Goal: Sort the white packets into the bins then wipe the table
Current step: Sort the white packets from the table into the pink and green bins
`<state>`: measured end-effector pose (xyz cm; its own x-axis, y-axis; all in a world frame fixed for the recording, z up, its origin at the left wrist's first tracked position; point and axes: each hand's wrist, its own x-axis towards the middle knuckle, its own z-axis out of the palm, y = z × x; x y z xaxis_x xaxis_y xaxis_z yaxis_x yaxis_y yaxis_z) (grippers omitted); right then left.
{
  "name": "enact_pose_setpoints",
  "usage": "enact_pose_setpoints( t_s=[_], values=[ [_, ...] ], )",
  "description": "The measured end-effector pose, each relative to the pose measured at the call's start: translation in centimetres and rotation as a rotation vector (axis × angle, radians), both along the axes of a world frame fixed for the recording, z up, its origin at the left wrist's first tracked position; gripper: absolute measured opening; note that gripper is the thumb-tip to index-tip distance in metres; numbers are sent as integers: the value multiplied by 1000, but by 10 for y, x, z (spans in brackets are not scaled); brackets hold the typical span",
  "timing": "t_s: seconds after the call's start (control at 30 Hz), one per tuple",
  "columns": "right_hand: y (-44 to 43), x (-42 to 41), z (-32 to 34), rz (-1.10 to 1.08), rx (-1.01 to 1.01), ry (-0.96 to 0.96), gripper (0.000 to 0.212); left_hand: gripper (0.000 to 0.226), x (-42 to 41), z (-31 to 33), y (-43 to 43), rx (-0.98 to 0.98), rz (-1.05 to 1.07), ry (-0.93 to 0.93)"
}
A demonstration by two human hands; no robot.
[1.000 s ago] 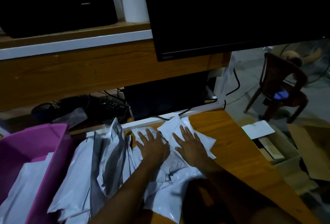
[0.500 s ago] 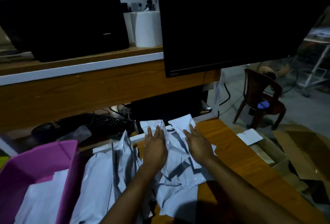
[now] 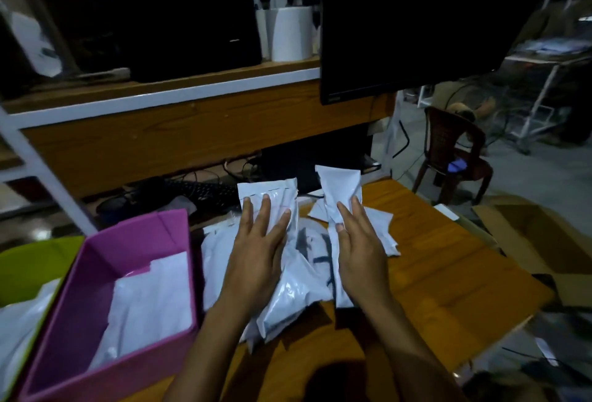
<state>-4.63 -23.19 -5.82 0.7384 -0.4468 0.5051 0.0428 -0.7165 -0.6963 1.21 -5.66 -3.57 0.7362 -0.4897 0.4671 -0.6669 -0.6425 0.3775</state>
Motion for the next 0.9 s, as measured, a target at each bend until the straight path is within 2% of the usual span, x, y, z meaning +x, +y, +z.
enact_pose_setpoints(
  t_s=[0.13, 0.47, 0.73, 0.9],
  values=[
    [60, -33, 8, 98, 21, -63, 45, 50, -38, 0, 66, -4, 61, 29],
    [195, -60, 17, 320, -8, -9, 46, 50, -84, 1, 220, 30, 253, 11],
    [256, -4, 34, 426, -123, 138, 44, 46, -13, -10, 281, 45, 322, 67],
    [279, 71, 12, 448, -235, 364, 47, 46, 58, -30, 280, 172, 251, 119]
  ],
)
